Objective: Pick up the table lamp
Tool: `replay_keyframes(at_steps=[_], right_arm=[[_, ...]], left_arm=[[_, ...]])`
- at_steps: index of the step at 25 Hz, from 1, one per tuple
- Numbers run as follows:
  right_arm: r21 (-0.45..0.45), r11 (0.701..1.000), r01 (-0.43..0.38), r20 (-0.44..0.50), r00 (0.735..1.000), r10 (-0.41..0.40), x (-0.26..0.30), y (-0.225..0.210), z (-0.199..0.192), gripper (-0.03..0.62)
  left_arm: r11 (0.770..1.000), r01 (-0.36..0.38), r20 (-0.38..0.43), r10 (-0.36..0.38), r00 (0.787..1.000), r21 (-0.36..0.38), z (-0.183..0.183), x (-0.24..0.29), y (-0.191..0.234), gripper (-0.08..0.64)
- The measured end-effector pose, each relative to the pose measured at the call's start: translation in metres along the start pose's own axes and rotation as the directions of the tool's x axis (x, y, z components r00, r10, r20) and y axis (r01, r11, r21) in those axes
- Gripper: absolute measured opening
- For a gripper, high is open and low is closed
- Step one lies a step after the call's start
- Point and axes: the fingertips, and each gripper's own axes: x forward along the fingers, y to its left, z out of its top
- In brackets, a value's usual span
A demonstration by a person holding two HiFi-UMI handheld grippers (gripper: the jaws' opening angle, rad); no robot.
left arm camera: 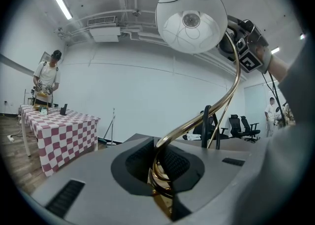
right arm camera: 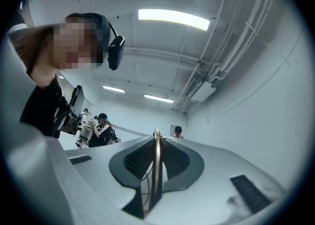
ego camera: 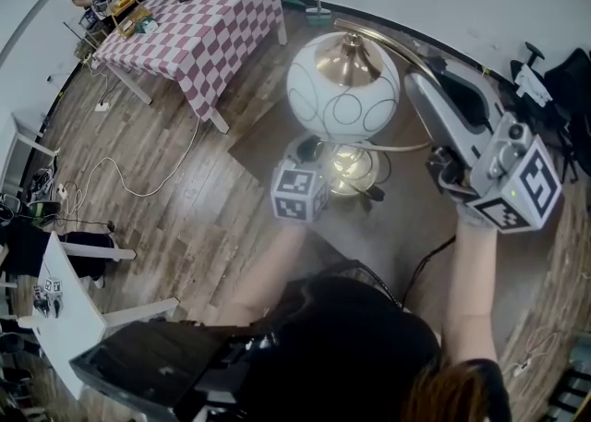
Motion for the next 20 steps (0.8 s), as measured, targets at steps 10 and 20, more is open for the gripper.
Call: replay_keyframes(at_steps=[10,20], right_arm=[[0.012,1.000,-0.010,-0.017,1.000,0.010,-0.038,0.050,0.010,0.043],[0.028,0.999,0.021,-0.025,0.999,-0.021,-0.075,0.083,0.016,0.043]], left_arm=[[1.000,-0.015,-0.013,0.014,1.000,-0.019,-0.026,-0.049,-0.042,0.028],[1.000,0.007,-0.031,-0.008,0.999,-0.024,-0.043,-0.078,-0.078,0.028]])
